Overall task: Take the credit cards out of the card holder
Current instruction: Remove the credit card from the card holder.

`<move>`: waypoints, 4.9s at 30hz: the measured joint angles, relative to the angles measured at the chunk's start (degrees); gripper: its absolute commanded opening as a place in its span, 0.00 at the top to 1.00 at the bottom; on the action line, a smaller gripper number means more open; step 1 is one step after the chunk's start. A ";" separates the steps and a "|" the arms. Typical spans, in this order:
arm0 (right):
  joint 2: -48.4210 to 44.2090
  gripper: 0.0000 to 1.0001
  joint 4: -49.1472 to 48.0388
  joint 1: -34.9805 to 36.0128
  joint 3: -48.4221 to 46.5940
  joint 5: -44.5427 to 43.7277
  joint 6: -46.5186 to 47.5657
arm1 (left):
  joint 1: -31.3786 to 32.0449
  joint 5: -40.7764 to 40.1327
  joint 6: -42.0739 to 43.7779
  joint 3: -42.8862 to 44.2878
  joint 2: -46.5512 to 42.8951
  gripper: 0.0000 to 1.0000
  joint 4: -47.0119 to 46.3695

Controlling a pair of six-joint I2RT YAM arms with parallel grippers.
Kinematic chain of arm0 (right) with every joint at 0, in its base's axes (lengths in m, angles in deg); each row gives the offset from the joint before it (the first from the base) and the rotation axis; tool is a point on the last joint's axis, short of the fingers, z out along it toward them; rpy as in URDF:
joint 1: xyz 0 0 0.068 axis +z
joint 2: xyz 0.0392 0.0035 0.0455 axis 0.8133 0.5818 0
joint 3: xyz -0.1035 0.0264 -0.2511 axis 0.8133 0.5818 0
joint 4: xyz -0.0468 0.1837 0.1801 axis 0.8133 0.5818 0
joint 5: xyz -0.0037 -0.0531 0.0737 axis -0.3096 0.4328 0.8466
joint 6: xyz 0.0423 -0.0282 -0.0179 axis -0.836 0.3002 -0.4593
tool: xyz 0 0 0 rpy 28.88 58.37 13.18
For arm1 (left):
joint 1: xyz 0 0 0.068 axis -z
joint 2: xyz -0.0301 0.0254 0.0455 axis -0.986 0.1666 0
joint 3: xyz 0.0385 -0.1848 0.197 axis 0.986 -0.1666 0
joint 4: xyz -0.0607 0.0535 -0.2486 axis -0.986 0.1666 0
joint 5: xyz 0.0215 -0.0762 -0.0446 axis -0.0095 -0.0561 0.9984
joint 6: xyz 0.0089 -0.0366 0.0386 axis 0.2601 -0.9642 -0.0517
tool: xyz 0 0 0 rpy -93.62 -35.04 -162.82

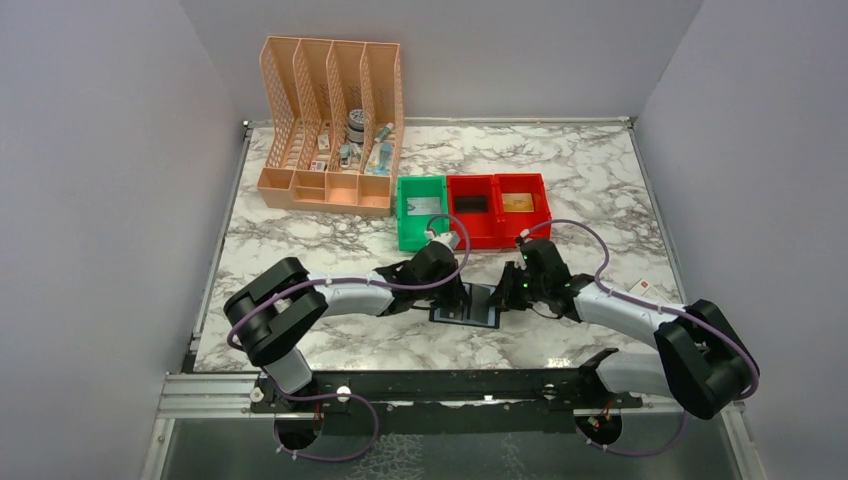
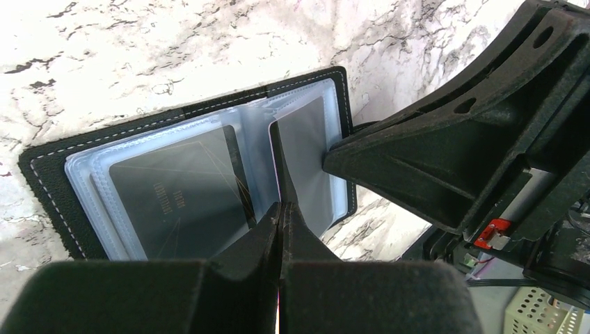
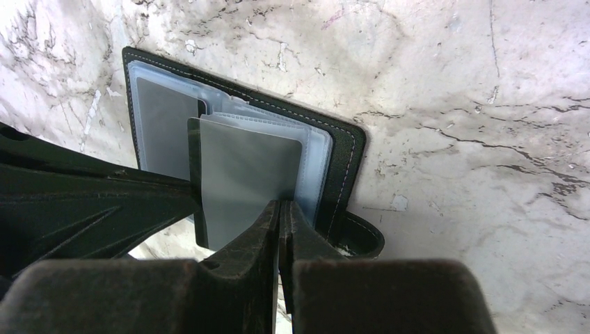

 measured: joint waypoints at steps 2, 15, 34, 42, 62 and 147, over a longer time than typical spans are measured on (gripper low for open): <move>0.13 0.96 -0.13 0.00 0.00 0.02 -0.04 | 0.00 -0.02 0.00 -0.17 -0.02 1.00 -0.15; 0.15 0.96 -0.28 0.00 0.00 -0.04 -0.09 | -0.02 -0.33 -0.22 -0.55 -0.09 1.00 -0.37; 0.15 0.96 -0.28 0.00 0.00 -0.24 -0.11 | -0.31 -1.18 -0.42 -1.57 -1.49 1.00 -0.48; 0.15 0.96 -0.33 0.00 0.00 -0.22 -0.11 | -0.33 0.70 -1.18 -1.68 -0.52 0.83 -3.19; 0.15 0.96 -0.26 0.00 -0.04 -0.46 -0.09 | -0.59 1.92 -3.37 -3.63 -0.42 1.00 -6.36; 2.91 0.83 -0.31 0.37 -2.80 6.12 2.54 | -3.39 7.34 -2.69 -5.77 -0.59 0.99 -6.93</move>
